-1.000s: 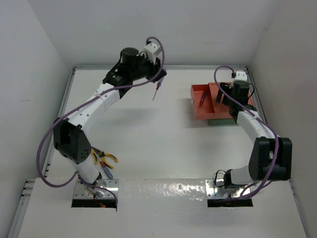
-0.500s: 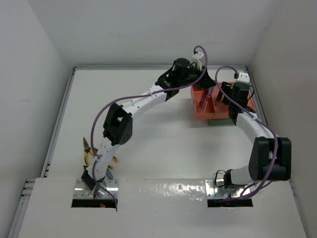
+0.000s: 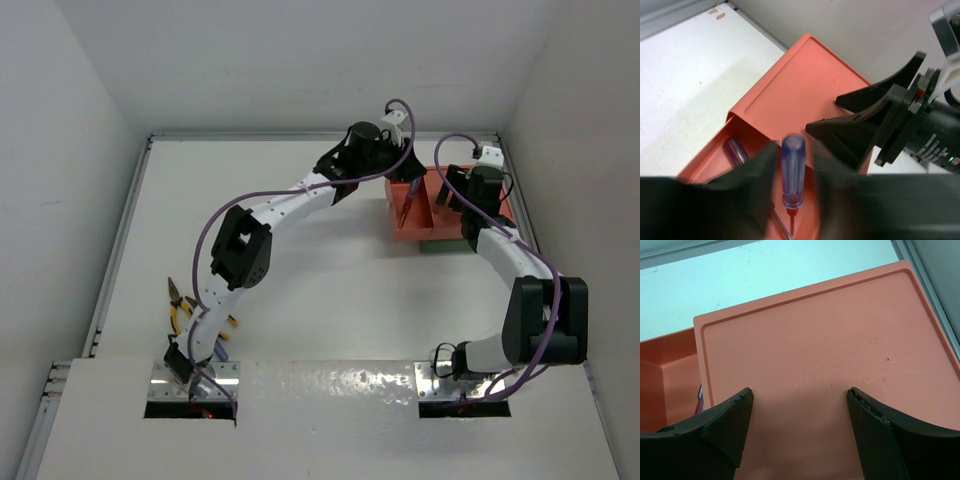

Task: Sort the tools into containers

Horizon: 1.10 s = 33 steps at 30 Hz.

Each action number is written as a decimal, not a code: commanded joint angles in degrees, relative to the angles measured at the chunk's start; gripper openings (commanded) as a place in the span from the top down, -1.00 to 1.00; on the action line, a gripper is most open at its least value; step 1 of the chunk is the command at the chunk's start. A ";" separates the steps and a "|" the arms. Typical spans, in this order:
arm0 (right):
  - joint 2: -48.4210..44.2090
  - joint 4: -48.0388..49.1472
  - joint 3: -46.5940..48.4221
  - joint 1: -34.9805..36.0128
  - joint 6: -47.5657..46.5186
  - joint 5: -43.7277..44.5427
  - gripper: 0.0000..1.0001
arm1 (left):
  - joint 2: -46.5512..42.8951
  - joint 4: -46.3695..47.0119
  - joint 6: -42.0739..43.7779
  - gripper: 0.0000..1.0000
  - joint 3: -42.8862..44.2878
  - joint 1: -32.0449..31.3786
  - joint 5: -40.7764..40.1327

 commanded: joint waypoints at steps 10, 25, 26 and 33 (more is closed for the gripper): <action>2.33 -12.33 -1.61 -0.36 0.56 0.11 -0.54 | -6.52 1.11 9.31 -0.06 1.72 -0.67 -0.18; 1.63 -12.34 -0.82 -0.36 -2.52 -5.42 -0.57 | -46.68 -52.46 94.43 -0.42 -35.33 5.46 -24.06; 1.54 -12.24 -0.65 -0.36 -2.60 -5.86 -0.57 | -50.17 -59.63 97.70 -0.30 -42.50 6.96 -24.00; 1.46 -13.56 -0.12 -0.36 -3.57 -5.95 -0.58 | -59.61 -65.25 104.84 0.07 -69.36 13.92 -30.74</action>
